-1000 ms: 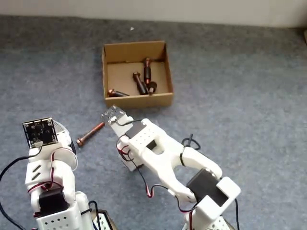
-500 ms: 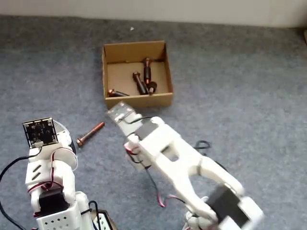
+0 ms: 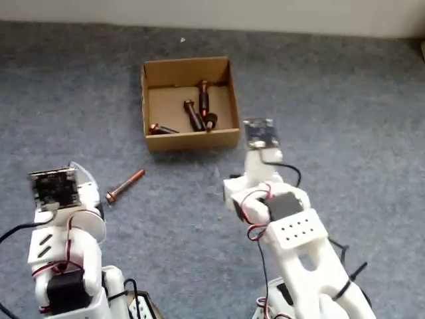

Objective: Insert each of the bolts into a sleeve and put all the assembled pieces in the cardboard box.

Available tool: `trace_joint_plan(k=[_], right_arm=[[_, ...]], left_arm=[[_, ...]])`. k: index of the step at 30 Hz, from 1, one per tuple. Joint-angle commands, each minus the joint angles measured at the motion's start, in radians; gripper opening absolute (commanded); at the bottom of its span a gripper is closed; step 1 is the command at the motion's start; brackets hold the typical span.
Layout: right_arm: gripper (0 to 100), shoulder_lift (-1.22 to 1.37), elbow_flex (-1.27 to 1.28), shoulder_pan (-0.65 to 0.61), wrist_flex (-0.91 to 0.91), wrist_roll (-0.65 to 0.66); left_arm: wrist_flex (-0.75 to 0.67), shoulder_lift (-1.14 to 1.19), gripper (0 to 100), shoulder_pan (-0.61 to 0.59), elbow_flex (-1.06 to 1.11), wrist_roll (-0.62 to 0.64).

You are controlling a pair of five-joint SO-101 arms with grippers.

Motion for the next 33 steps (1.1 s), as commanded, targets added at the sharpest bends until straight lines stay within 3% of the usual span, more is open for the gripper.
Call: trace_joint_plan(k=[1,9,15,18,24,33], right_arm=[[0.5,-0.047,0.059,0.054,-0.143,-0.054],[0.5,-0.047,0.088,0.128,-0.205,-0.068],[0.5,-0.047,0.084,0.188,-0.205,-0.095],[0.5,-0.047,0.084,0.188,-0.205,-0.094],[0.5,-0.047,0.084,0.188,-0.205,-0.094],[0.5,-0.045,0.088,0.188,-0.205,-0.087]], left_arm=[[0.104,0.136,6,0.125,-0.18,-0.064],[0.227,0.63,7,0.189,-0.481,-0.29],[0.321,0.934,21,0.193,-0.576,-0.482],[0.321,1.079,21,0.193,-0.588,-0.546],[0.316,1.383,21,0.193,-0.67,-0.574],[0.201,1.822,19,0.226,-0.897,-0.572]])
